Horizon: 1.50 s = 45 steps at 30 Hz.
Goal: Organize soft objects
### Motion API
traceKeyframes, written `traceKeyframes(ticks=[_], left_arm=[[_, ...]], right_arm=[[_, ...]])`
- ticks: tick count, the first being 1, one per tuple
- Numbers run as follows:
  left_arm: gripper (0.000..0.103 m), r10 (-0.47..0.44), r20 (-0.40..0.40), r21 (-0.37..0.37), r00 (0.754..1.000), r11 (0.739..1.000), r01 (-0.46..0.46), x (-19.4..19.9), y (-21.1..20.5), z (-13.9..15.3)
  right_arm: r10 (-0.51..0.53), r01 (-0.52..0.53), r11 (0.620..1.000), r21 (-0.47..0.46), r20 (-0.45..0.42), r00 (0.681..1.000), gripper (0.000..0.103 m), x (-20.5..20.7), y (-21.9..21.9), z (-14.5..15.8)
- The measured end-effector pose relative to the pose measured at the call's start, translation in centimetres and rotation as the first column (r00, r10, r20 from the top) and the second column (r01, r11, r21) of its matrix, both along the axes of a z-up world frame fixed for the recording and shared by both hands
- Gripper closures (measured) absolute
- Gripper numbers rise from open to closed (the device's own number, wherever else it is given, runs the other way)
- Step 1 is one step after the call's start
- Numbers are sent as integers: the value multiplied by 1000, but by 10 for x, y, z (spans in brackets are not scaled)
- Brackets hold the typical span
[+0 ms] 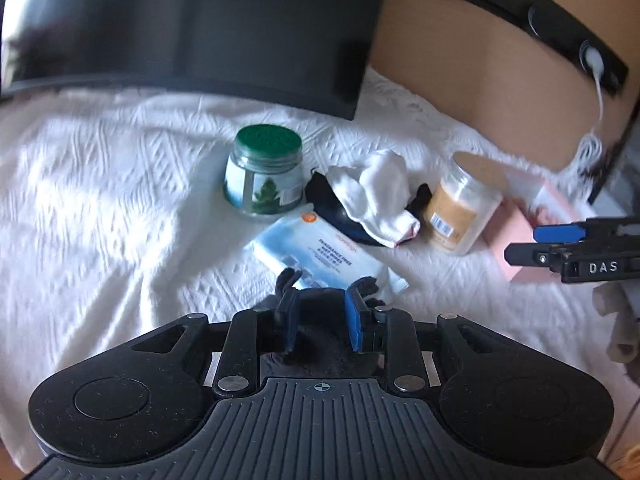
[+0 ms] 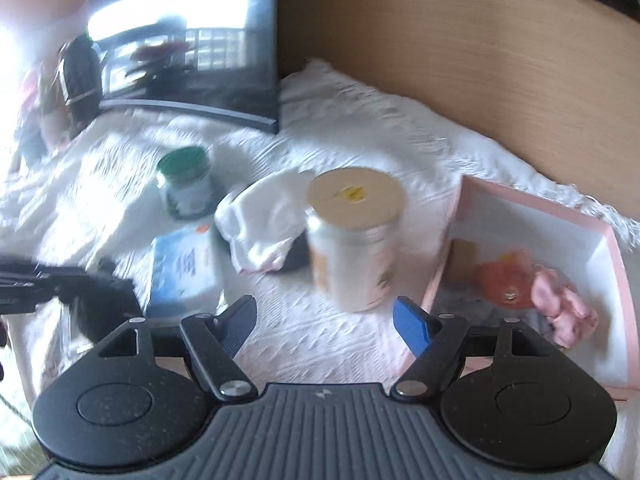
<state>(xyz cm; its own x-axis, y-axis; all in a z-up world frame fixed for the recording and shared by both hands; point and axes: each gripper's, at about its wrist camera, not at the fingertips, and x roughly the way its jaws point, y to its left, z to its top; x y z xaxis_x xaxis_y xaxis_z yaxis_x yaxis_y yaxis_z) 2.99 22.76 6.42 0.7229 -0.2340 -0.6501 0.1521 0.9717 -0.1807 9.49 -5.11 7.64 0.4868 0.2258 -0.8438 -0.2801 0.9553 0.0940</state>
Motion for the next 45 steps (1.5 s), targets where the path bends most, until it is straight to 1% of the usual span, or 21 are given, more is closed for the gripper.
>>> traceKeyframes(ticks=[4, 7, 9, 11, 14, 15, 17, 19, 23, 26, 28, 29, 34, 36, 38, 42, 45], left_arm=[[74, 59, 16, 10, 998, 998, -59, -10, 8, 3], [74, 154, 19, -21, 988, 988, -153, -21, 25, 6], [74, 248, -6, -62, 969, 967, -248, -29, 41, 4], [74, 336, -55, -92, 940, 936, -340, -37, 57, -4], [74, 402, -132, -82, 906, 907, -414, -39, 65, -20], [74, 409, -150, -84, 900, 902, -424, -39, 66, -24], [74, 403, -176, -92, 898, 902, -423, -38, 65, -33], [74, 393, -192, -78, 899, 907, -413, -35, 61, -40], [74, 359, -195, -50, 913, 926, -375, -29, 47, -48], [74, 332, -163, 18, 929, 943, -333, -29, 35, -49], [74, 325, -151, 30, 934, 946, -324, -31, 35, -50], [76, 330, -150, 28, 932, 944, -329, -32, 36, -50], [76, 351, -149, -14, 924, 934, -357, -43, 44, -48], [76, 366, -136, -19, 921, 928, -372, -48, 45, -47], [77, 370, -146, -21, 917, 926, -377, -49, 47, -48], [76, 365, -137, -21, 921, 928, -371, -51, 41, -44], [76, 340, -156, -27, 927, 937, -348, -47, 35, -46]], right_arm=[[48, -48, 999, 17, -24, 999, 27, -12, 9, -6], [91, -91, 996, 5, -16, 996, 27, -20, 12, -6], [102, -102, 995, 4, -21, 995, 27, -23, 14, -9], [102, -101, 995, 15, -33, 994, 27, -23, 15, -13], [108, -107, 994, 26, -53, 993, 27, -23, 18, -18], [112, -110, 994, 27, -58, 992, 27, -23, 19, -20], [121, -119, 992, 29, -68, 990, 27, -24, 23, -22], [132, -130, 991, 29, -84, 988, 27, -25, 25, -26], [147, -146, 989, 19, -118, 982, 27, -29, 30, -34], [154, -154, 988, 12, -143, 978, 27, -32, 31, -42], [156, -158, 987, 2, -163, 974, 27, -34, 33, -48], [156, -159, 987, -3, -168, 973, 27, -35, 33, -49], [154, -158, 987, -9, -170, 973, 27, -38, 32, -55], [154, -158, 987, -9, -175, 972, 27, -38, 30, -57], [157, -161, 987, -9, -176, 972, 27, -39, 30, -59], [178, -184, 983, -24, -169, 970, 27, -41, 35, -59], [185, -193, 981, -32, -168, 968, 25, -42, 37, -60]])
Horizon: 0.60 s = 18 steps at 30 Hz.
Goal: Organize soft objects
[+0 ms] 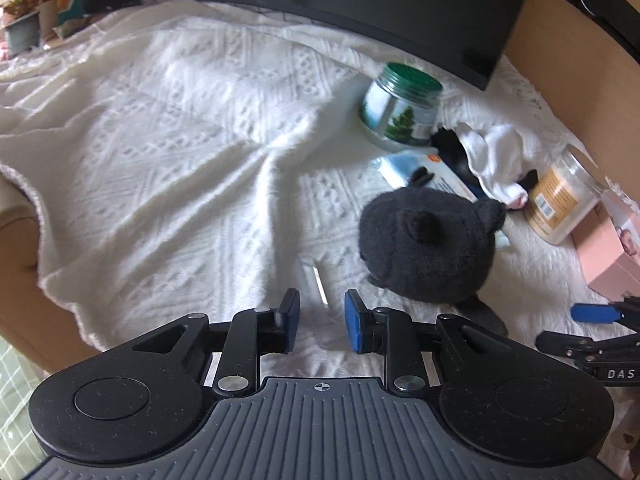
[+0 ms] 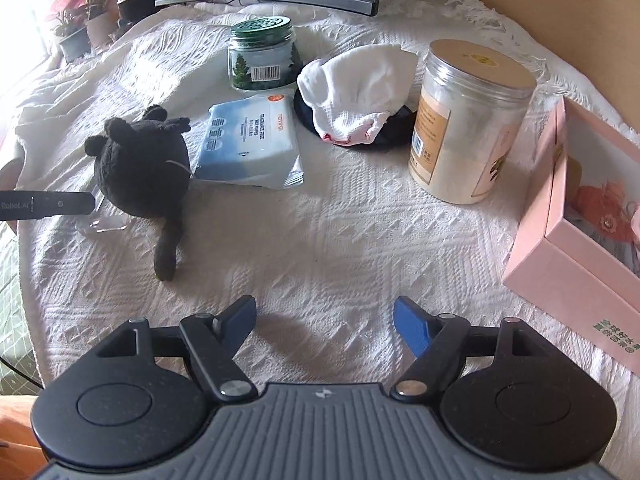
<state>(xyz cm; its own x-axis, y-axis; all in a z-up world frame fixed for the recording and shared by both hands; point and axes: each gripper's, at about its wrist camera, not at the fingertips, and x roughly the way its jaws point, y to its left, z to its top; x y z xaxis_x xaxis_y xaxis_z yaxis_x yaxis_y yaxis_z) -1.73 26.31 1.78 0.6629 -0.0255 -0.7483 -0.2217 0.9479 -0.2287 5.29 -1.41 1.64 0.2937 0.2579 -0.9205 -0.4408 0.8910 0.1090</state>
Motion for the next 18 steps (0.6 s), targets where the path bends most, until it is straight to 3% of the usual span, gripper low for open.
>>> traceKeyframes(ticks=[4, 12, 18], left_arm=[[76, -14, -16, 50, 1000, 999, 15, 5, -8, -3], [76, -15, -25, 43, 1000, 999, 16, 10, -6, -3], [76, -36, -13, 6, 999, 999, 36, 5, -3, -4]], right_arm=[[4, -4, 1000, -12, 7, 1000, 23, -1, 2, -1], [-4, 5, 1000, -6, 18, 1000, 21, -3, 1, 0], [46, -71, 981, 178, 142, 989, 19, 1, 14, 39]])
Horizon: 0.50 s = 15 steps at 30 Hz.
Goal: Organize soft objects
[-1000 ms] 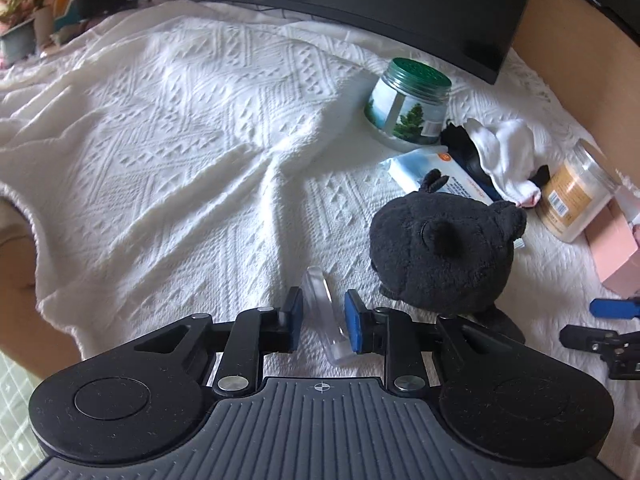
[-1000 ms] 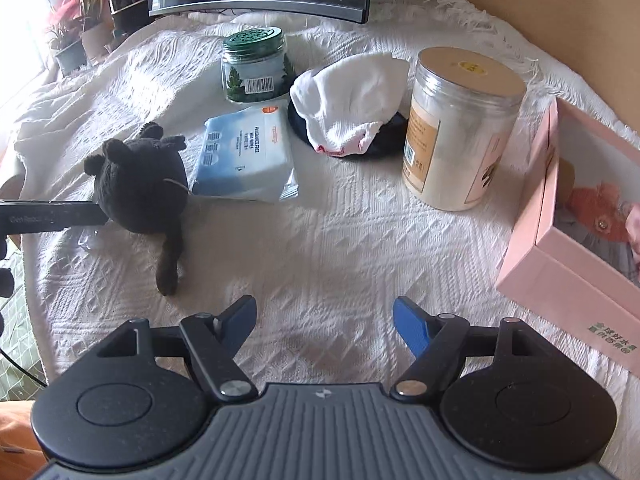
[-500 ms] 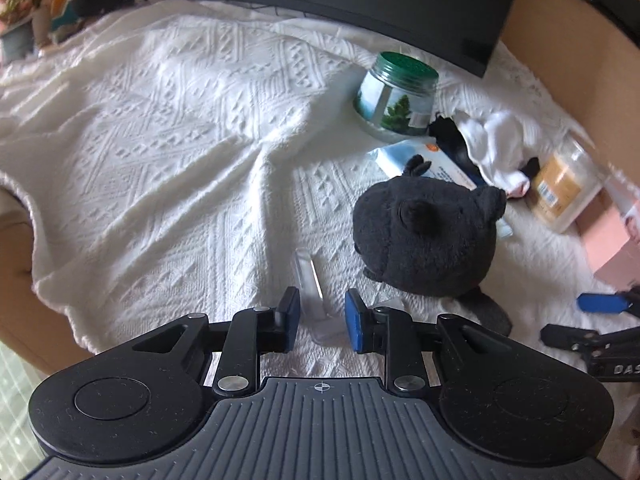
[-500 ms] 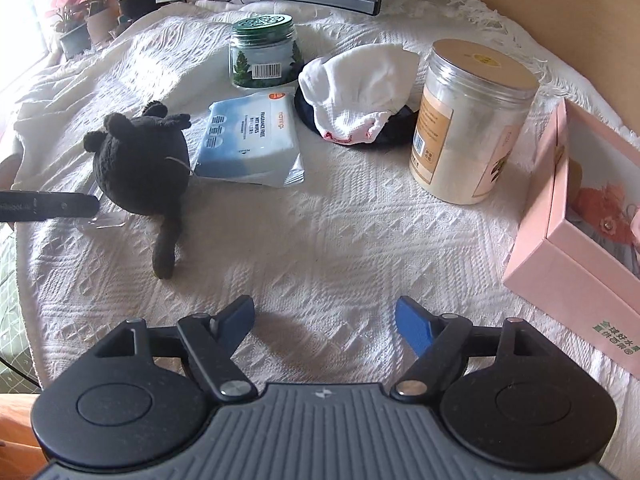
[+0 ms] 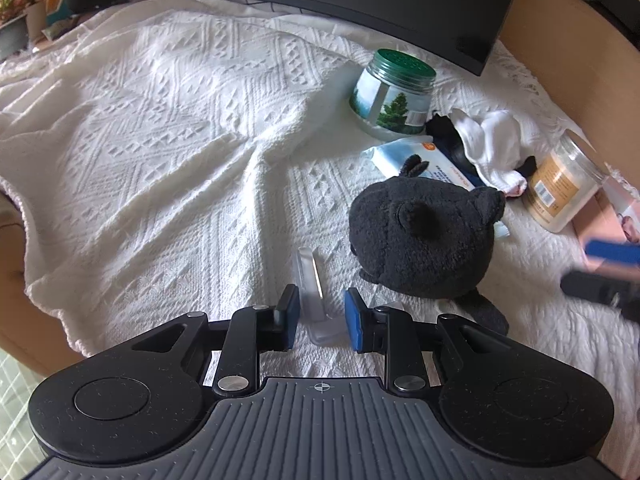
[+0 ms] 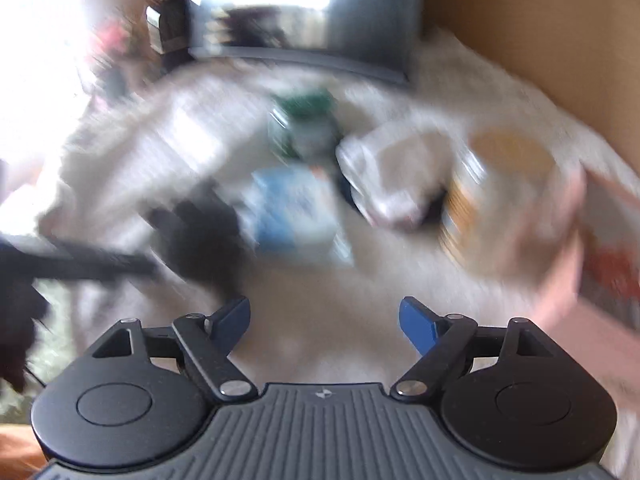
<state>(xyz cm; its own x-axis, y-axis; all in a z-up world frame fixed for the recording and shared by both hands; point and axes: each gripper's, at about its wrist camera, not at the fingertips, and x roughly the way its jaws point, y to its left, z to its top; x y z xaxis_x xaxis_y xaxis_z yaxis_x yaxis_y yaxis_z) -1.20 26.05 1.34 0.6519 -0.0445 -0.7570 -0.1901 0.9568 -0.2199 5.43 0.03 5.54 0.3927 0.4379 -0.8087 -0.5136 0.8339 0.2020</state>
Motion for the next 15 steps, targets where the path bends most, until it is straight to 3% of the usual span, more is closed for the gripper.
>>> traceKeyframes(ticks=[4, 8, 12, 14, 15], left_arm=[[76, -47, 4, 1, 999, 999, 47, -2, -3, 1], [80, -73, 6, 32, 997, 997, 73, -3, -4, 1], [84, -86, 18, 44, 996, 995, 86, -4, -2, 0], [86, -91, 24, 49, 996, 995, 89, -6, -3, 0], [88, -94, 26, 50, 995, 994, 93, -6, -3, 0]], right_arm=[[101, -100, 990, 99, -14, 995, 16, 18, 38, 10], [142, -138, 988, 63, -55, 988, 16, 36, 85, -9], [186, -175, 982, 77, -172, 967, 17, 48, 111, -32], [212, -194, 975, 104, -208, 955, 38, 48, 116, -33], [214, -195, 975, 107, -203, 956, 38, 45, 115, -30]])
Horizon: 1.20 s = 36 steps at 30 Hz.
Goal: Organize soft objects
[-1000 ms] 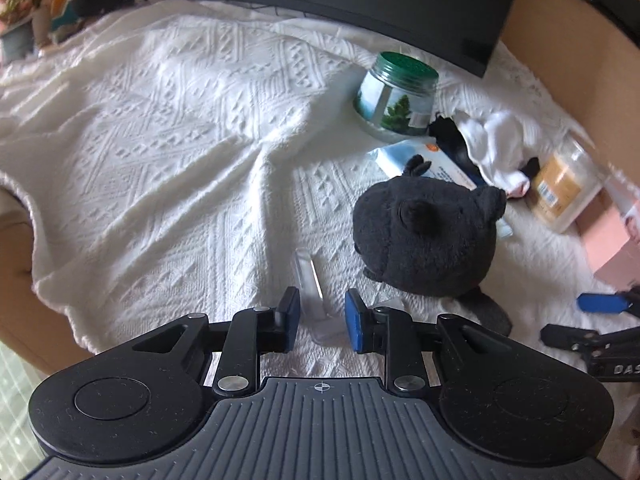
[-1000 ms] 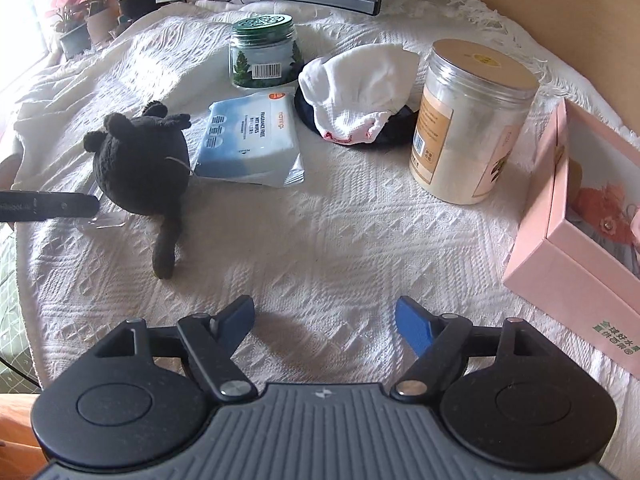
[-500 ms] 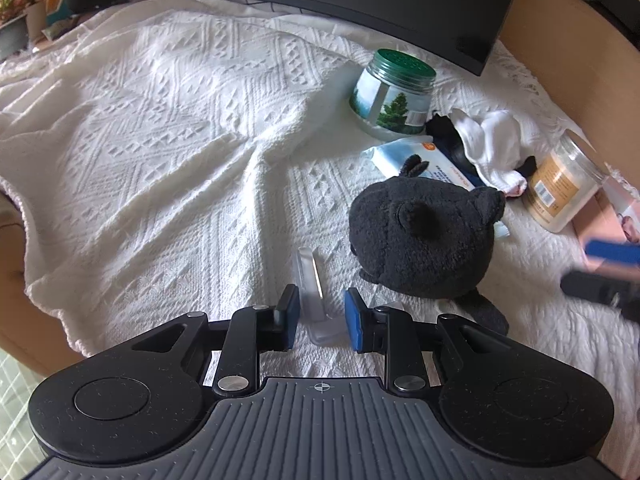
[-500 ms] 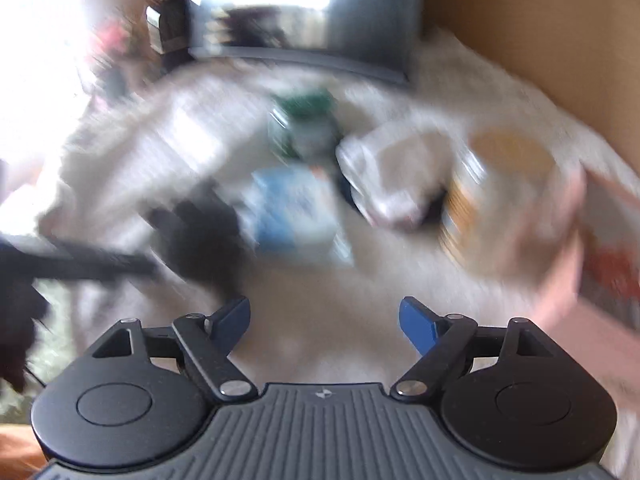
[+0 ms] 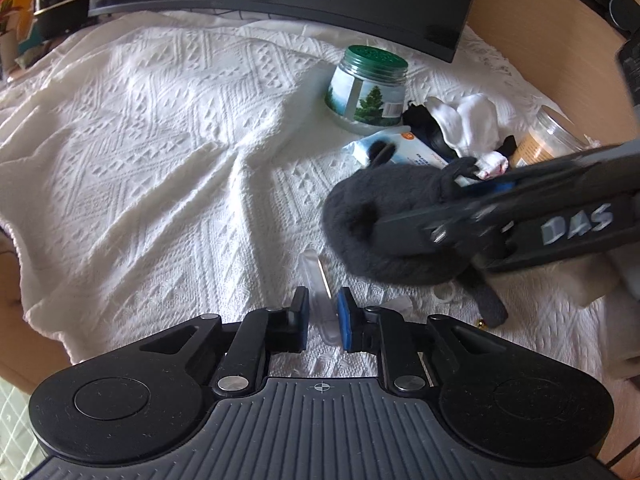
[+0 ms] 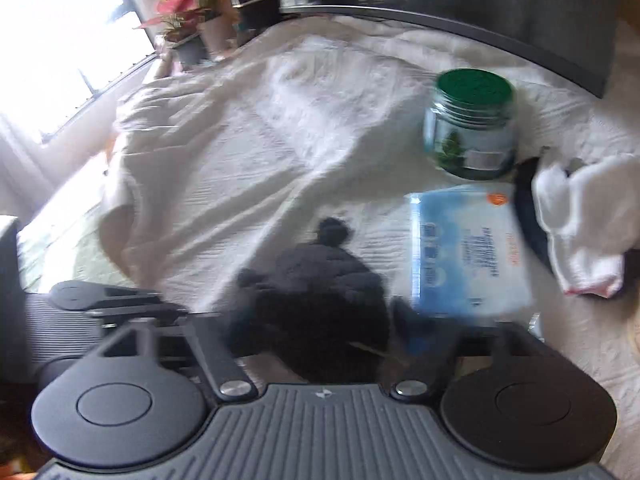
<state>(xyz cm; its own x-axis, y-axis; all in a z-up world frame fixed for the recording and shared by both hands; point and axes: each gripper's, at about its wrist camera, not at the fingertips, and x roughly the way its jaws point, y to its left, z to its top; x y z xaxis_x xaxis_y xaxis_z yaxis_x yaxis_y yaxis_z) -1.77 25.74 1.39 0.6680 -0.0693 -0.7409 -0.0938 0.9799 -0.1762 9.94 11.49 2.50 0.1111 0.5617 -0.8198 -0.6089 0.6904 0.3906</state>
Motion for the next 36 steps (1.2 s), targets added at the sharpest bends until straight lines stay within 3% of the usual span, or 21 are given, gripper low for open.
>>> traceKeyframes(ticks=[4, 9, 12, 15, 18, 21, 26, 29, 34, 36], left_arm=[[91, -66, 9, -22, 998, 998, 66, 0, -11, 3], [96, -206, 15, -8, 978, 978, 207, -3, -50, 10], [96, -314, 27, -23, 949, 949, 314, -6, -84, 16], [96, -435, 40, -15, 900, 900, 436, -6, -125, 21], [96, -491, 51, 14, 870, 871, 491, -9, -154, 28], [95, -451, 66, 32, 890, 893, 450, -9, -147, 37], [94, -173, 13, 36, 985, 984, 173, 2, -103, 34], [92, -77, -42, 34, 996, 996, 78, 4, -90, 25], [87, -83, -100, 86, 992, 992, 91, 5, -97, 5], [86, -99, -78, 110, 992, 988, 107, 3, -101, 5]], right_arm=[[-83, 82, 996, 25, 57, 995, 39, -3, -30, 26], [-211, 209, 977, 34, 106, 972, 39, -11, -100, 61], [-284, 287, 958, -4, 124, 951, 39, -29, -144, 69], [-368, 378, 924, -58, 136, 920, 39, -50, -190, 71], [-461, 476, 874, -96, 144, 876, 39, -70, -234, 73], [-549, 569, 815, -111, 171, 818, 39, -86, -272, 77], [-614, 630, 769, -108, 147, 775, 39, -97, -295, 65], [-605, 616, 781, -101, 120, 787, 39, -98, -282, 49], [-544, 551, 830, -85, 98, 833, 39, -100, -257, 36], [-507, 519, 850, -97, 119, 853, 39, -99, -245, 34]])
